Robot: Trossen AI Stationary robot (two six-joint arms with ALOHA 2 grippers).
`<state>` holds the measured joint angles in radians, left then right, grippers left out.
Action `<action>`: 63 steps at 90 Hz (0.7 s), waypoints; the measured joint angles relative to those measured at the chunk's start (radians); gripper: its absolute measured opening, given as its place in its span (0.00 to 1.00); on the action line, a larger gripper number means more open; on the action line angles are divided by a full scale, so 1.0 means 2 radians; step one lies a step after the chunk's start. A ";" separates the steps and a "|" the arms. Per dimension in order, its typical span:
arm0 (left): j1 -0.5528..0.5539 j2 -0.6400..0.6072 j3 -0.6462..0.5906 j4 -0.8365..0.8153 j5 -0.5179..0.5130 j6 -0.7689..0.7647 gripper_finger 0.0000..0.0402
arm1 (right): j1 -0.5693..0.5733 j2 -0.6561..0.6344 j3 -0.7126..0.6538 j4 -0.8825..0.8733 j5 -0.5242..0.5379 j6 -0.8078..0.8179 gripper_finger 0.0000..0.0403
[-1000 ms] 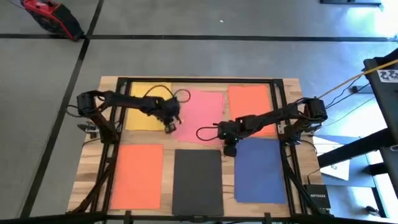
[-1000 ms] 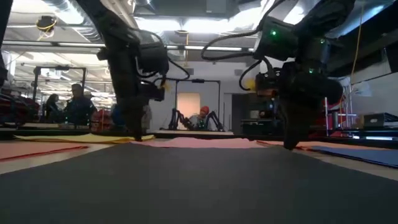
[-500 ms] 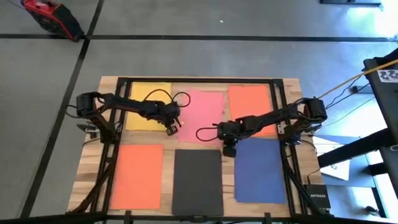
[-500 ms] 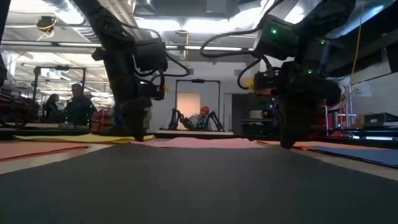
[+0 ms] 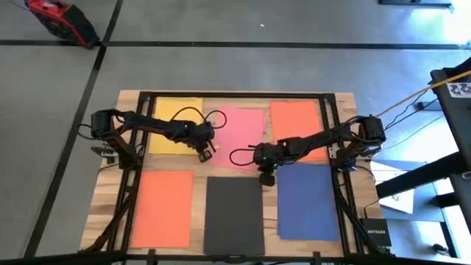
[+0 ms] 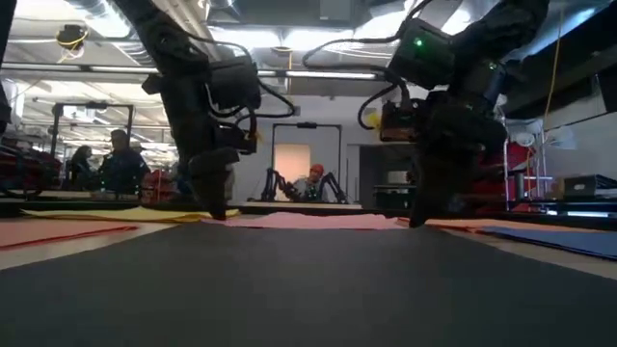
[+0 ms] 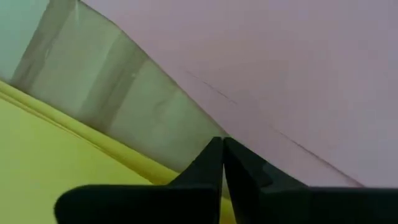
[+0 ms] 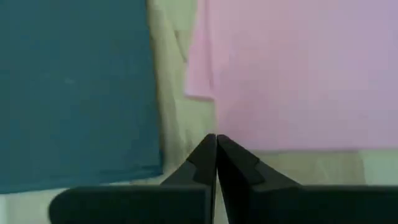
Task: Organize paper
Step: Stack the pink paper on top of the pink paper
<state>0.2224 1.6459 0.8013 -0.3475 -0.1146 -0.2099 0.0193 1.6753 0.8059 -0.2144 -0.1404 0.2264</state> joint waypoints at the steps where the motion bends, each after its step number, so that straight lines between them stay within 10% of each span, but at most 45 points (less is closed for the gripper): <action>1: 0.000 0.000 0.000 0.000 0.000 0.000 0.00 | 0.000 0.000 0.000 0.000 -0.001 0.000 0.00; 63: -0.027 0.001 -0.001 0.025 0.008 -0.023 0.00 | 0.000 -0.003 0.001 -0.061 0.007 0.008 0.00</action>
<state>0.1681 1.6479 0.7994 -0.2970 -0.0978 -0.2554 0.0200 1.6703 0.8074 -0.3366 -0.1265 0.2420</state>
